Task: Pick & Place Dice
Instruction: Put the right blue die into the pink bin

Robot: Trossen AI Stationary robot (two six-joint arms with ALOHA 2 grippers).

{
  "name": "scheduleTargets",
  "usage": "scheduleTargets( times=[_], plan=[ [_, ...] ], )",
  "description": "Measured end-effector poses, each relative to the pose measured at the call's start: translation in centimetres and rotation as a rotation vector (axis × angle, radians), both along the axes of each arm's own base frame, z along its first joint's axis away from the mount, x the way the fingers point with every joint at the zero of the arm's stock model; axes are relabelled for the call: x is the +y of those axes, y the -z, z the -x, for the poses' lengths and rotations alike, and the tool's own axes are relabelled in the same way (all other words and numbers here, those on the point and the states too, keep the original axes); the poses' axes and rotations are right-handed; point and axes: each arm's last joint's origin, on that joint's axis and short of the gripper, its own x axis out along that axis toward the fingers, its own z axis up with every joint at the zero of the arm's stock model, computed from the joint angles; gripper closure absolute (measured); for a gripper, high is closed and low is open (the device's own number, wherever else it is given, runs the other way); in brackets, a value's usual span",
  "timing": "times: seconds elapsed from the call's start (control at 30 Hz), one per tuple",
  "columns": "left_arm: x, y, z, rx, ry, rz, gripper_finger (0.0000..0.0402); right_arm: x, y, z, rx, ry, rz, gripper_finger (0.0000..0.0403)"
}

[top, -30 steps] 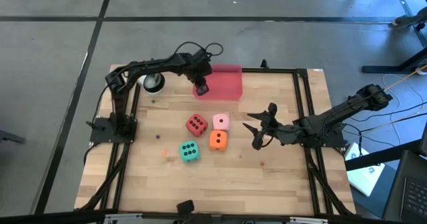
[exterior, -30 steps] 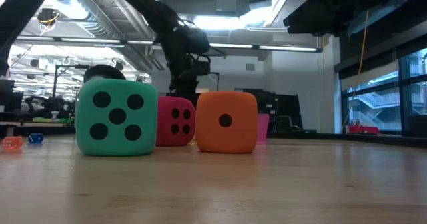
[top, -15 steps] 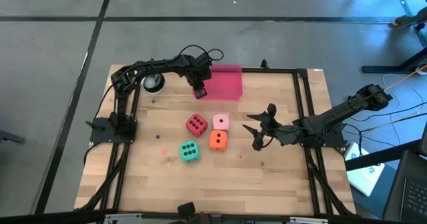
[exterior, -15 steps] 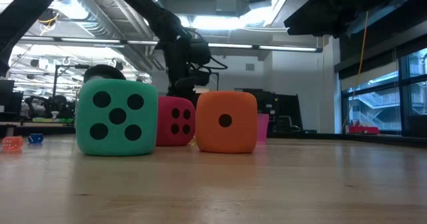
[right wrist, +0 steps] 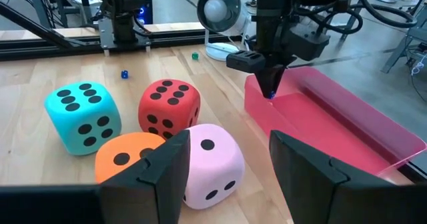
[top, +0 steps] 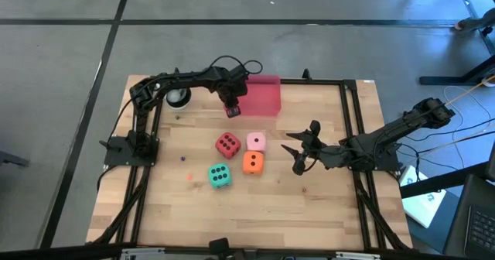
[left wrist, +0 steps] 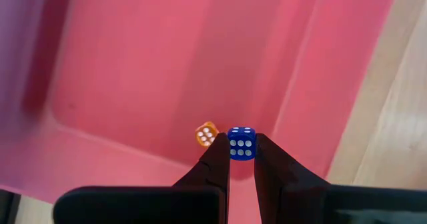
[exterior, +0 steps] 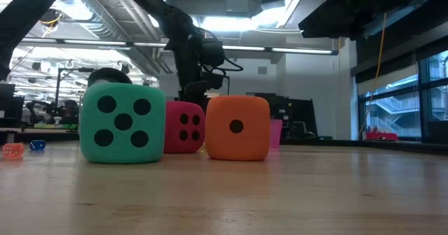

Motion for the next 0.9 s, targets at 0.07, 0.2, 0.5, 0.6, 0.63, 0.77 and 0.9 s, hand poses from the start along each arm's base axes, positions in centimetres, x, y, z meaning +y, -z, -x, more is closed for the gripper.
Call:
scheduleTargets(
  times=[0.07,0.2,0.5,0.6,0.63,0.77,0.9],
  plan=[
    [0.00,0.00,0.00,0.000,-0.002,0.001,0.0377,0.00,0.01,0.01,0.001,0.000,0.001,0.0197],
    [-0.01,0.01,0.02,0.002,-0.004,0.003,0.0377,0.00,0.01,0.01,0.002,0.000,0.000,0.0197],
    [-0.03,0.01,0.06,0.004,-0.008,0.006,0.0377,-0.01,0.05,0.01,0.005,0.000,0.002,0.0197],
    [-0.05,0.02,0.09,0.008,-0.008,0.008,0.0370,-0.01,0.05,0.01,0.005,0.000,0.002,0.0197],
    [-0.05,0.04,0.13,0.014,-0.011,0.004,0.0367,-0.01,0.05,0.01,0.005,0.000,0.002,0.0197],
    [-0.06,0.06,0.19,0.024,-0.014,0.000,0.0348,-0.01,0.05,0.01,0.005,0.000,0.002,0.0197],
    [-0.06,0.05,0.20,0.024,-0.015,0.000,0.0329,0.00,0.05,0.00,0.006,-0.004,0.001,0.0197]
  ],
)
